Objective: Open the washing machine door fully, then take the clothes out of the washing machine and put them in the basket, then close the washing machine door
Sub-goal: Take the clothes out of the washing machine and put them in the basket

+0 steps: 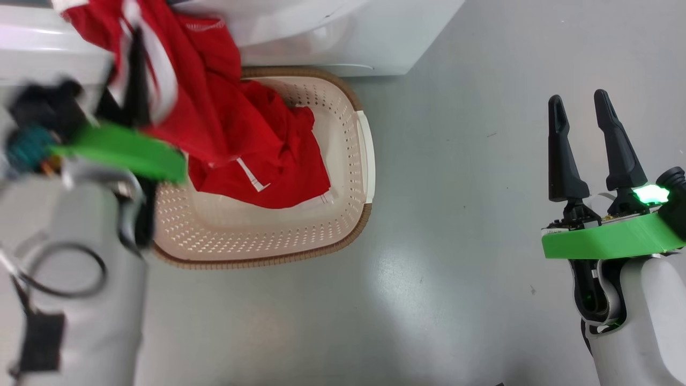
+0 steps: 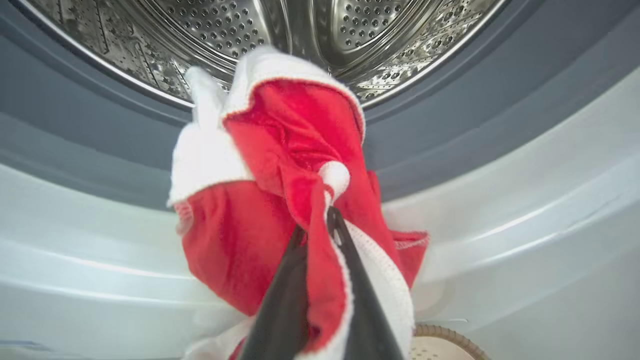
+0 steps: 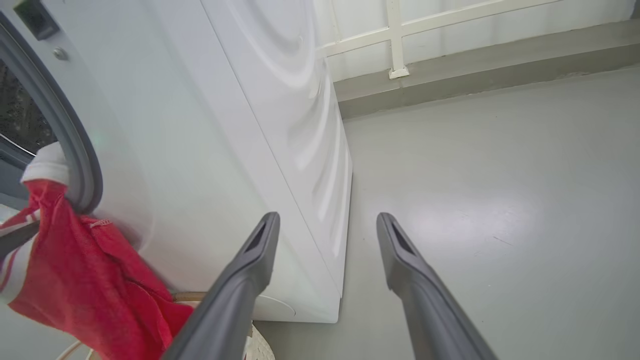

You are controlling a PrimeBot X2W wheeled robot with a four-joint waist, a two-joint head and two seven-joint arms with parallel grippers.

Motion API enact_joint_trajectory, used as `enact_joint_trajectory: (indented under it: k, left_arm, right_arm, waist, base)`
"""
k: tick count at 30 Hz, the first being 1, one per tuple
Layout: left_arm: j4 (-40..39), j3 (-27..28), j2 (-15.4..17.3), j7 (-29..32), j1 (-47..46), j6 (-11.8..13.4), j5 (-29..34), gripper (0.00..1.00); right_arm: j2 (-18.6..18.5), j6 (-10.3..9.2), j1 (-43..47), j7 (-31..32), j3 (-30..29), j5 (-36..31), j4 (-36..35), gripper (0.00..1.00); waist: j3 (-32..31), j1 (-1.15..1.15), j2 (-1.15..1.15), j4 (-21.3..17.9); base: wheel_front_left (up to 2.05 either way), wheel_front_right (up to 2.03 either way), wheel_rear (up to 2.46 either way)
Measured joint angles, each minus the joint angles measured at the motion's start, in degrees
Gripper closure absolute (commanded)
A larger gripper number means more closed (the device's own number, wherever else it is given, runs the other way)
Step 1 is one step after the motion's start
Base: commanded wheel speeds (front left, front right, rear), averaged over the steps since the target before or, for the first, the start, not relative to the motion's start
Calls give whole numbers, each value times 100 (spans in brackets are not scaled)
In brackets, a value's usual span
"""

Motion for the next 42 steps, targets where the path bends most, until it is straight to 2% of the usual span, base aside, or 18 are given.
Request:
enact_joint_trajectory:
  k: [6,12,17,23,30,34,36,39,40,42]
  left_arm:
    - [-4,-238,-221,7,882,-4,-116,100]
    - [234,-405,-272,8,997,-4,-151,100]
    - [820,-587,-303,8,986,-4,-264,100]
    - [1811,-1058,-333,8,447,-5,-379,100]
    - [2666,-1192,-379,8,-196,-4,-559,100]
    - [2891,-1254,-398,8,-339,-5,-670,100]
    - [2949,-1260,-394,8,-407,-5,-701,91]
    - [2964,-1274,-390,8,-431,-5,-742,48]
    - [2970,-1279,-389,8,-431,-5,-745,27]
    - [2969,-1279,-377,8,-430,-5,-784,1]
  right_arm:
    - [0,0,80,0,10,0,3,0]
    - [-5,0,105,0,21,0,2,0]
    - [-7,0,104,0,38,0,-3,0]
    - [-5,0,86,0,47,0,-15,0]
    - [-2,0,-49,0,52,0,-54,0]
    - [1,0,-51,0,52,0,-55,0]
    - [2,0,-52,0,51,0,-55,0]
    - [3,0,-84,0,45,1,-53,0]
    - [4,0,-127,0,44,0,-52,0]
    - [4,0,-169,0,44,1,-52,0]
  waist:
    - [-62,0,0,63]
    - [-34,0,0,68]
    - [42,0,0,22]
    - [213,0,0,-72]
    - [412,0,0,-213]
    - [501,0,0,-275]
    - [536,0,0,-293]
    - [557,0,0,-299]
    - [554,0,0,-295]
    - [538,0,0,-285]
  base:
    - [0,0,0]
    - [0,0,0]
    - [0,0,0]
    - [0,0,0]
    - [0,0,0]
    - [0,0,0]
    - [0,0,0]
    - [0,0,0]
    - [0,0,0]
    - [0,0,0]
